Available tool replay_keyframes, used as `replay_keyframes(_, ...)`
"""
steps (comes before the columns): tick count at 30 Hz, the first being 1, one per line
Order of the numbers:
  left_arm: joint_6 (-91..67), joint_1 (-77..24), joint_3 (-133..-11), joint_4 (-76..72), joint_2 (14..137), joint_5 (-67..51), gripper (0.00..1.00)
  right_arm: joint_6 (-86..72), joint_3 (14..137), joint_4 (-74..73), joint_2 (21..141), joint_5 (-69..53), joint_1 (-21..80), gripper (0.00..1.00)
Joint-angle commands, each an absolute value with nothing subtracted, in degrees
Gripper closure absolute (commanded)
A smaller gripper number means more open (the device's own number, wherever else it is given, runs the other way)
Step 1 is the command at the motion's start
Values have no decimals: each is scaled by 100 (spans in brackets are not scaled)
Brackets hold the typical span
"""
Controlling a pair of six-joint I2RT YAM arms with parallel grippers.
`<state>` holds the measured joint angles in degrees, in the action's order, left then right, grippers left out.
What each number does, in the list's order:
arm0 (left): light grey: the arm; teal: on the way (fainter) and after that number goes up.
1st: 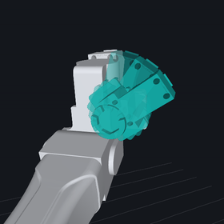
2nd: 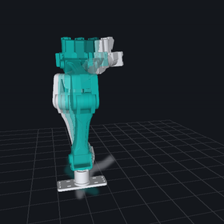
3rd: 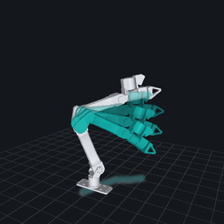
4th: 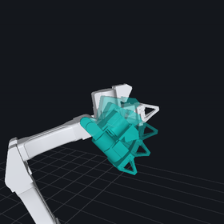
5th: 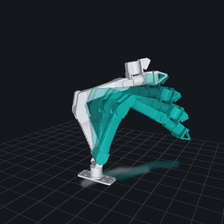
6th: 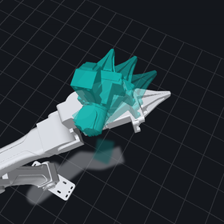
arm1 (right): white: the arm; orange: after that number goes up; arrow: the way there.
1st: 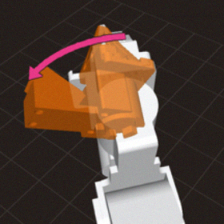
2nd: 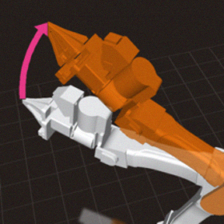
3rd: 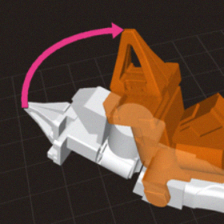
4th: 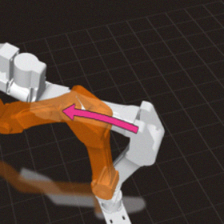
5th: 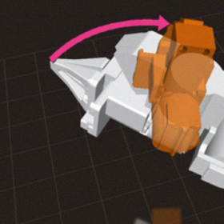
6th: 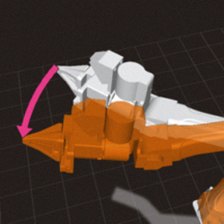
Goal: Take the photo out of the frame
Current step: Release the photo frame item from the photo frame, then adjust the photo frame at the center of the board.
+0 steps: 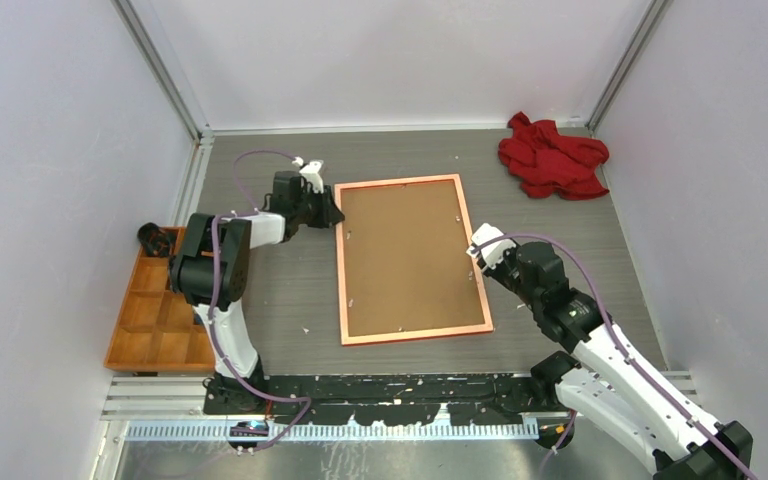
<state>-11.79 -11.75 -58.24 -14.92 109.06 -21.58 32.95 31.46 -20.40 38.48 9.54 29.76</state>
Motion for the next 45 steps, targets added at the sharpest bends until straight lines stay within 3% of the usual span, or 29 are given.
replay_keyframes(1,-1470,-912,-5930,-1397,10695,-3274,76,3454,3033,-1260,3943,1551,2955,99)
replay_keyframes(9,-794,-896,-6892,-161,10245,-2899,39,3528,2956,-1161,4005,1602,2960,99)
replay_keyframes(12,-169,-896,-7504,625,10403,-2704,21,3542,2944,-1160,3981,1608,2954,99)
replay_keyframes(15,714,-905,-8364,1389,10760,-2921,12,3551,2944,-1151,3997,1654,2960,99)
replay_keyframes(24,3180,-1024,-10567,3666,11913,-3647,7,3560,2944,-1159,4002,1714,2910,99)
replay_keyframes(32,3685,-1242,-11763,4177,12903,-3160,9,3542,2953,-1213,3992,1670,2865,99)
replay_keyframes(45,4109,-1389,-12488,4546,13745,-2471,10,3581,2927,-1295,3814,1556,2849,99)
